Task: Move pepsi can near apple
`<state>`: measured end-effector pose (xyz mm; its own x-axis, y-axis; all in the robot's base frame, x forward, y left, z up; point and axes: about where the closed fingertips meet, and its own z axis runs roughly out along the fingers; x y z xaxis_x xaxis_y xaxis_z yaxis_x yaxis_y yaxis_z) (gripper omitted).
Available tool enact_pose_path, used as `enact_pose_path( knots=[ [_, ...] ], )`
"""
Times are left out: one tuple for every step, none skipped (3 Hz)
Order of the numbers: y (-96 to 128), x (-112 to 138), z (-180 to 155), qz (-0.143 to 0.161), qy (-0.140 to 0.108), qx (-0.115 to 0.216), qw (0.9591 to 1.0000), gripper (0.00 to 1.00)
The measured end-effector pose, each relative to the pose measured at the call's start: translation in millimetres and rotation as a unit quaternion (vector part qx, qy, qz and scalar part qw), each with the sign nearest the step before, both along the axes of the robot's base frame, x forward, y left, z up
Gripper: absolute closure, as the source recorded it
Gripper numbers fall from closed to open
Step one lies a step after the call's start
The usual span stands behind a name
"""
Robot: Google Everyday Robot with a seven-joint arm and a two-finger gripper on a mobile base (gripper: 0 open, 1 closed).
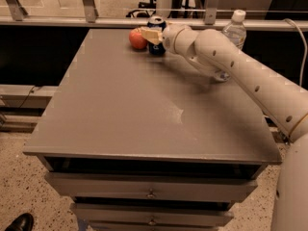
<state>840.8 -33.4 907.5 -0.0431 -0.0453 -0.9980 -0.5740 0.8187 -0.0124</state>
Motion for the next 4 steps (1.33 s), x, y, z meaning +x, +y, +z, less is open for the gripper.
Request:
enact_pose_path(
  knots=[
    [-4, 0, 1, -0.003, -0.001, -0.006, 1.0, 0.04],
    [-5, -2, 0, -0.004, 0.0, -0.006, 1.0, 0.0],
    [-5, -6, -3, -0.001, 0.001, -0.005, 1.0, 0.0],
    [-12, -27, -3, -0.002, 0.005, -0.007, 1.0, 0.0]
  ],
)
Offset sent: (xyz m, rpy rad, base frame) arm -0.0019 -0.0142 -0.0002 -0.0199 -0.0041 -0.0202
